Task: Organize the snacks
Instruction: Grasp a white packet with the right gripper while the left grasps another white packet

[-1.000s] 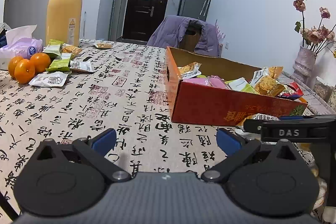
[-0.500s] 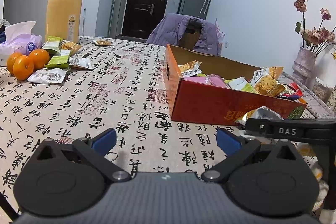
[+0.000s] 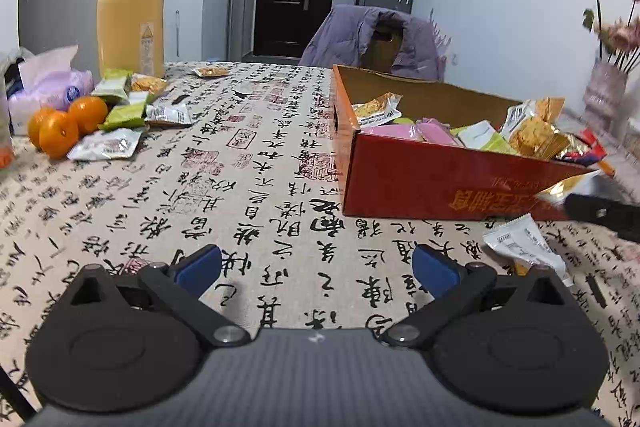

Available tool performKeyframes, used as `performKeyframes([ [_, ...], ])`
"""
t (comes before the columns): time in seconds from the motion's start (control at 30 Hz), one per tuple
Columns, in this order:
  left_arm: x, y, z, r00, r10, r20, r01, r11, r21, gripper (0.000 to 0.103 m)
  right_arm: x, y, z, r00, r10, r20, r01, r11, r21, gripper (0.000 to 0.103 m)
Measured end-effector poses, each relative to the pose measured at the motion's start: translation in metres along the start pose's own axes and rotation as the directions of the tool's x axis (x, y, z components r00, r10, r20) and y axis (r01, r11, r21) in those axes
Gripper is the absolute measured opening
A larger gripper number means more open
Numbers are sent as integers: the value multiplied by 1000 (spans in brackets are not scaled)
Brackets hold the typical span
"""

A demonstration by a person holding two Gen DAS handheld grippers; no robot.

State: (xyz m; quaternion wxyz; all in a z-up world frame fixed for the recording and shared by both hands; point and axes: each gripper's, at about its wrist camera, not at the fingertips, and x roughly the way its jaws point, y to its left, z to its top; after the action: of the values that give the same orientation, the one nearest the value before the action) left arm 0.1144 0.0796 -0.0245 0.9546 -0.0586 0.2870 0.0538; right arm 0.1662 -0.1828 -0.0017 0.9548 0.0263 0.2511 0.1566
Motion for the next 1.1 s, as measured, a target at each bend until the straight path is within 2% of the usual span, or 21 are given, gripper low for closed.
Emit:
performKeyframes([
  [0.1,-4,-15,4,1000,-7,-13,7,1000,3,103,-7,-12,-4,1000,-20,16,20,1000,6,46],
  [0.27,-5,-53,7,1000,-24,-13,25,998,60,103,-14,-30,-11,999,-40,35,39,999,22,46],
  [0.5,7,-108,6,996,-49,-69,54,995,80,103,-22,-59,-20,997,-59,52,56,997,62,46],
  [0.63,13,-134,5,996,-33,-79,41,994,104,103,-26,-73,-25,996,-74,57,69,994,82,46],
  [0.73,20,-148,3,995,-12,-95,23,993,114,103,-28,-83,-27,995,-77,63,70,993,99,46],
  [0.83,28,-156,2,993,-26,-118,40,993,112,103,-28,-89,-29,994,-84,68,76,992,105,46],
  [1.1,43,-170,-1,990,27,-139,-12,994,109,101,-28,-93,-30,993,-90,78,82,992,96,46],
])
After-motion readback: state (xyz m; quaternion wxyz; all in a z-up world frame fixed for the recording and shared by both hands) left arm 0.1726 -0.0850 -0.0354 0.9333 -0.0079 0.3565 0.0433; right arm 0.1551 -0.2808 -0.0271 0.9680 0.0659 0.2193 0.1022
